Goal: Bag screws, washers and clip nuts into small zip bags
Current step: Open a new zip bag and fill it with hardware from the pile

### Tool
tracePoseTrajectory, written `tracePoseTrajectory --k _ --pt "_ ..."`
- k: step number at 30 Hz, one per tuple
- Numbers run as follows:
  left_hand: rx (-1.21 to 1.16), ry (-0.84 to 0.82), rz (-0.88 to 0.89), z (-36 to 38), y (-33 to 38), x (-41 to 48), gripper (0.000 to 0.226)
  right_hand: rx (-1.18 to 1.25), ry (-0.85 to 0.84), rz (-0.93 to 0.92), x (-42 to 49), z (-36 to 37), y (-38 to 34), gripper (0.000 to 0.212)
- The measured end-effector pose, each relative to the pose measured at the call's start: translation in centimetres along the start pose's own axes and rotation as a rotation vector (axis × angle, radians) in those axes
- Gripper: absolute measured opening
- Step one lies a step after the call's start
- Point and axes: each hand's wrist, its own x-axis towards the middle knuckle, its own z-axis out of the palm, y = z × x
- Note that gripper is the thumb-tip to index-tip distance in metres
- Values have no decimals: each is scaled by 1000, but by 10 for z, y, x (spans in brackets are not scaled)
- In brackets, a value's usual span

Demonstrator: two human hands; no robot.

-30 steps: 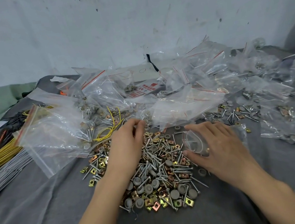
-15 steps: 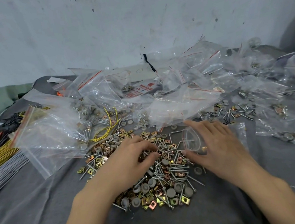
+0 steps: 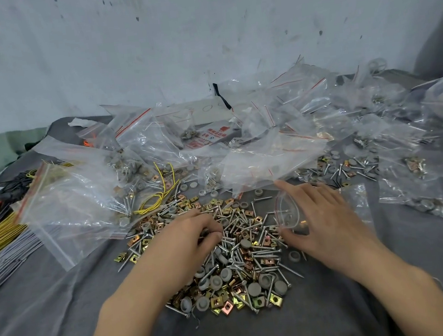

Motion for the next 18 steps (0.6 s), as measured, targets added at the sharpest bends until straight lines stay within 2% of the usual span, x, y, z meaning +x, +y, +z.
tracePoseTrajectory --k 3,5,10,14,18 --pt "15 42 6 2 2 1 10 5 8 -3 0 0 0 81" --pt "-31 128 -1 2 5 3 9 8 16 -6 0 1 0 80" --pt "-483 348 -88 -1 22 11 8 27 73 -2 -1 1 -3 79" --pt "-765 369 -95 -3 40 18 11 79 106 11 1 -1 -6 81" --pt "-787 371 -36 -2 55 26 15 143 150 7 3 -1 -12 82"
